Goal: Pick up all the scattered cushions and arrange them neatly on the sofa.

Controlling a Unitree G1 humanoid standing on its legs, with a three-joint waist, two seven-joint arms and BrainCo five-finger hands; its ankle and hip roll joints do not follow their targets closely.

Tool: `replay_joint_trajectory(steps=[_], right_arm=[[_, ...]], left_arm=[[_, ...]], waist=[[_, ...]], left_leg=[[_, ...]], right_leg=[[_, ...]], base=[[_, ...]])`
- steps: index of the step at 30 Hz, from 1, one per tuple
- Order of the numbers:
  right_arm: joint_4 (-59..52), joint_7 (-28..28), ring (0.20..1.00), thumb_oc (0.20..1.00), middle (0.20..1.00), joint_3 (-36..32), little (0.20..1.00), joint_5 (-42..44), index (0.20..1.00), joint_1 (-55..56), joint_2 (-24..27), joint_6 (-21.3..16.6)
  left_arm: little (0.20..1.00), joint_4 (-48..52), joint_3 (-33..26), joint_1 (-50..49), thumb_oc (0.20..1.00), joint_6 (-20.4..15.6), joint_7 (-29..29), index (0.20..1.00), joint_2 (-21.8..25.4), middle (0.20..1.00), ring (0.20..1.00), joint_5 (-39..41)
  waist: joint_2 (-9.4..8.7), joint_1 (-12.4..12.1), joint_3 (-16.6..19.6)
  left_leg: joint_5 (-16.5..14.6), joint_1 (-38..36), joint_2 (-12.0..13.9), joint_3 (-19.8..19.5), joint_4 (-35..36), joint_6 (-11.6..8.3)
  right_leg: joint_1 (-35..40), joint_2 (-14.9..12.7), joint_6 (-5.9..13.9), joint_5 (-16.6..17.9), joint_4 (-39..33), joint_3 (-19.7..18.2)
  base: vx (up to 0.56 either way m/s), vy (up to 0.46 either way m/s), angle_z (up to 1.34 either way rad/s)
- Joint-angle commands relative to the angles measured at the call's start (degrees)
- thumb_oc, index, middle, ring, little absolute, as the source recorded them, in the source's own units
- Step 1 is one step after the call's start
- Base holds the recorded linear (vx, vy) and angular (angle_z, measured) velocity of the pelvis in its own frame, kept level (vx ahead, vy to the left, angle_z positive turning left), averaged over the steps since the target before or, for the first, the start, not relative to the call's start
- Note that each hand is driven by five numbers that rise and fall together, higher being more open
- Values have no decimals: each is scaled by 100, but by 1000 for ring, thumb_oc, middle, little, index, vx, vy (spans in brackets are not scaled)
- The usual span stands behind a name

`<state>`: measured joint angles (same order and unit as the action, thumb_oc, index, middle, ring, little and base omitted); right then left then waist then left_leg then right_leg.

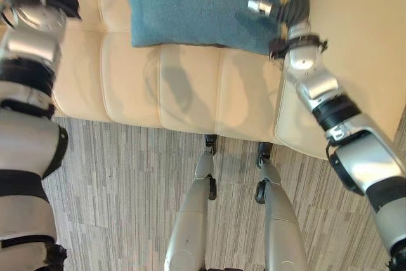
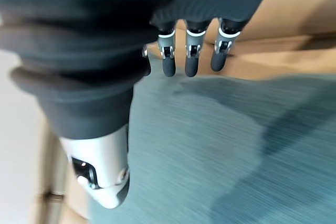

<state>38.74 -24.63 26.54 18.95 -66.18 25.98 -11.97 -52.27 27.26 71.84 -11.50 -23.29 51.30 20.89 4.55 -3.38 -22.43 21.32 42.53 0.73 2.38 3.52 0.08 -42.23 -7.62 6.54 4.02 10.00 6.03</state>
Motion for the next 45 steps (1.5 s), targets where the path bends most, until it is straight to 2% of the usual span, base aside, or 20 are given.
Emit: replay_joint_trajectory(steps=[1,3,8,11,12,19,23,25,29,30,31,32,34,36,38,40,42,43,44,45], right_arm=[[-467,46,1000,1000,1000,-462,1000,-341,1000,-230,135,-315],[-649,78,1000,1000,1000,-551,1000,-367,1000,-21,207,-285],[-2332,617,1000,1000,1000,-1525,1000,-658,1000,1997,865,-261],[-2926,911,1000,1000,1000,-1916,1000,-684,1000,3018,800,-292],[-3361,1276,1000,1000,1000,-2303,1000,-620,1000,4027,664,-304],[-3724,2236,1000,1000,1000,-2835,1000,-1336,1000,6876,501,-166],[-2642,2565,1000,1000,1000,-2539,1000,-1963,1000,7900,258,75],[-2454,2527,1000,1000,1000,-2482,1000,-2138,1000,7992,231,83],[-1817,2497,1000,1000,1000,-2030,1000,-2380,1000,7946,138,108],[-1813,2496,1000,1000,1000,-2030,1000,-2380,1000,7941,137,106],[-1648,2475,1000,1000,1000,-1944,1000,-2422,1000,7964,108,143],[-1524,2419,1000,1000,1000,-1906,1000,-2456,1000,7990,85,156],[-1545,2386,1000,1000,1000,-1908,1000,-2453,1000,7962,104,159],[-1491,2320,1000,1000,1000,-1894,1000,-2358,1000,7851,99,186],[-1566,2291,1000,1000,1000,-1903,1000,-2296,1000,7767,192,226],[-1545,2224,1000,1000,1000,-1913,1000,-2242,1000,7713,314,217],[-1559,2183,1000,1000,1000,-1883,1000,-2283,1000,7575,434,252],[-1602,2179,1000,1000,1000,-1896,1000,-2261,1000,7561,462,252],[-1632,2184,1000,1000,1000,-1918,1000,-2235,1000,7574,471,224],[-1633,2184,1000,1000,1000,-1919,1000,-2235,1000,7572,471,224]], left_arm=[[1000,345,-472,-48,1000,-469,-206,1000,154,1000,1000,-70],[1000,693,-747,-474,1000,-500,-216,1000,124,1000,1000,-73],[1000,2563,-2269,-3148,1000,-730,244,1000,-375,1000,1000,40],[1000,3046,-2709,-4152,1000,-679,514,1000,-625,1000,1000,52],[1000,3316,-2975,-5046,1000,-564,817,1000,-836,1000,1000,-95],[1000,3508,-3409,-7402,1000,-190,1712,1000,-1743,1000,1000,-679],[1000,2898,-3220,-8436,1000,36,2029,1000,-2424,1000,1000,-1168],[1000,2698,-3130,-8521,1000,70,2062,1000,-2432,1000,1000,-1285],[1000,2265,-2772,-8437,1000,114,2025,1000,-2360,1000,1000,-1635],[1000,2261,-2771,-8431,1000,112,2024,1000,-2360,1000,1000,-1636],[1000,2005,-2695,-8397,1000,154,1965,1000,-2427,1000,1000,-1689],[1000,1910,-2628,-8410,1000,151,1905,1000,-2513,1000,1000,-1660],[1000,1949,-2608,-8417,1000,152,1868,1000,-2538,1000,1000,-1653],[1000,2054,-2498,-8315,1000,127,1893,1000,-2560,1000,1000,-1567],[1000,2085,-2501,-8293,1000,117,1853,1000,-2554,1000,1000,-1548],[1000,2060,-2520,-8256,1000,102,1773,1000,-2585,1000,1000,-1520],[1000,2116,-2538,-8198,1000,96,1766,1000,-2601,1000,1000,-1479],[1000,2144,-2541,-8223,1000,80,1786,1000,-2624,1000,1000,-1460],[1000,2194,-2541,-8248,1000,65,1810,1000,-2623,1000,1000,-1433],[1000,2194,-2542,-8247,1000,65,1810,1000,-2623,1000,1000,-1433]], waist=[[-314,-118,-229],[-306,-91,-234],[-486,-2,-57],[-524,47,91],[-586,127,269],[-797,484,965],[-824,640,1326],[-829,676,1320],[-711,648,1169],[-712,642,1175],[-665,623,1228],[-680,569,1295],[-709,538,1323],[-771,404,1393],[-723,374,1424],[-672,351,1383],[-717,334,1220],[-755,356,1173],[-879,435,1194],[-875,437,1204]], left_leg=[[-1370,-756,-189,211,34,-435],[-1395,-846,-190,213,24,-434],[-1644,-1576,-206,312,-148,-446],[-1766,-1885,-202,337,-183,-401],[-1843,-2195,-169,363,-181,-375],[-2054,-3158,-126,556,-123,-236],[-2140,-3842,-112,830,124,-188],[-2128,-3924,-79,912,148,-186],[-1939,-3966,180,1071,92,-111],[-1927,-3953,181,1077,96,-112],[-1864,-3921,218,1046,97,-89],[-1746,-3821,207,1046,99,-106],[-1661,-3733,192,1041,90,-140],[-1436,-3330,233,1047,85,-274],[-1163,-2977,348,1095,94,-457],[-971,-2794,411,1029,54,-612],[-1232,-2644,287,650,-408,-626],[-1514,-2643,174,349,-775,-557],[-2035,-2889,93,259,-1176,-478],[-2025,-2871,96,256,-1177,-478]], right_leg=[[596,-7,236,189,-857,-7],[689,-5,232,182,-854,-7],[1505,-29,182,98,-913,105],[1832,-42,181,42,-927,156],[2144,-63,191,8,-946,187],[2988,-21,289,7,-1072,219],[3361,49,411,161,-1162,72],[3304,43,458,281,-986,30],[3371,98,366,-335,576,89],[3351,100,363,-329,582,84],[3490,190,297,-577,1403,-68],[3680,284,308,-551,1785,-162],[3838,360,288,-600,1602,-211],[4328,506,20,-1401,584,-77],[4475,683,-145,-1523,-319,-150],[4548,772,-195,-1383,-702,-153],[4397,693,-225,-1230,-698,-191],[4296,632,-209,-1101,-721,-157],[4183,464,-192,-898,-812,-169],[4169,468,-193,-884,-818,-167]], base=[[-49,-10,-7],[-37,-17,-5],[-31,-31,-3],[38,-9,-10],[63,4,-3],[85,45,-8],[-23,73,-32],[-155,32,-42],[-255,17,-56],[-288,-12,-46],[-331,-74,-11],[-331,-74,19],[-227,-113,17],[-324,-205,1],[-315,-186,5],[-320,-139,1],[-423,-78,-16],[-482,-42,-20],[-320,-23,-17],[-219,-10,-12]])
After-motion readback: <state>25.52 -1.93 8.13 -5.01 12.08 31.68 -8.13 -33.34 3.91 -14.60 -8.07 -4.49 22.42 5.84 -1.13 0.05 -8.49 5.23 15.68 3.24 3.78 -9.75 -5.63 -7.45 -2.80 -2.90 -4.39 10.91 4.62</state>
